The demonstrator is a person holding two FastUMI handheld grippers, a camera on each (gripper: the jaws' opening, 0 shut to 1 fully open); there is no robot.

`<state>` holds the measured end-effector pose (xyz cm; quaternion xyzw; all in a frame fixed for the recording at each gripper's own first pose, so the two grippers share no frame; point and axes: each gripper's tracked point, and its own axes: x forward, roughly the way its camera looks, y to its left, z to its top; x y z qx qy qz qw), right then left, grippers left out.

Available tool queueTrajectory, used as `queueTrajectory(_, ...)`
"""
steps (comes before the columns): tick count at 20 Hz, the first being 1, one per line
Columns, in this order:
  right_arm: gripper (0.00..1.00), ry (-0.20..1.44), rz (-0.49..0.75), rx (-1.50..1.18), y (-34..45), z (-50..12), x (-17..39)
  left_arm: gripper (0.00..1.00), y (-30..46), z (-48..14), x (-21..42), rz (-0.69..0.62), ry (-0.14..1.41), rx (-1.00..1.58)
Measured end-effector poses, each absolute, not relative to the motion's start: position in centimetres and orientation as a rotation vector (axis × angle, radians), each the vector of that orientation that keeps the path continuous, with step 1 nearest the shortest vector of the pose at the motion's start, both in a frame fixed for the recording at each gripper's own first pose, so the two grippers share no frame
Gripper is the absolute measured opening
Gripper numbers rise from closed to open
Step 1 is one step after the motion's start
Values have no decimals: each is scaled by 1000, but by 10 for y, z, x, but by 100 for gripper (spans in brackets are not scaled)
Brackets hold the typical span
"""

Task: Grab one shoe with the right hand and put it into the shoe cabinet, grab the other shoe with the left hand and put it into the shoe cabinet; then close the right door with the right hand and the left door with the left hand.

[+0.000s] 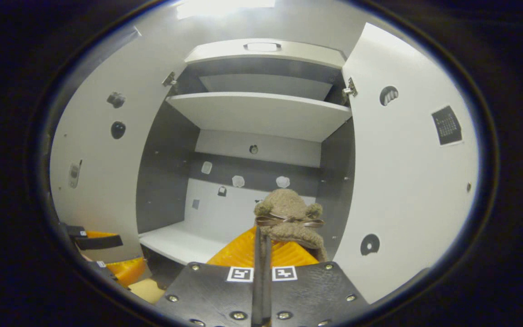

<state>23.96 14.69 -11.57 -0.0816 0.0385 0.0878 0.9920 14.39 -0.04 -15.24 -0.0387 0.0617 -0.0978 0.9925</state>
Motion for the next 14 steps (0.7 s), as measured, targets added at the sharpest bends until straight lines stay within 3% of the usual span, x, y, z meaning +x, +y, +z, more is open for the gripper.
queueTrajectory(14, 1, 378, 123, -307, 160, -234, 391, 95, 9, -157, 152, -173, 128, -67)
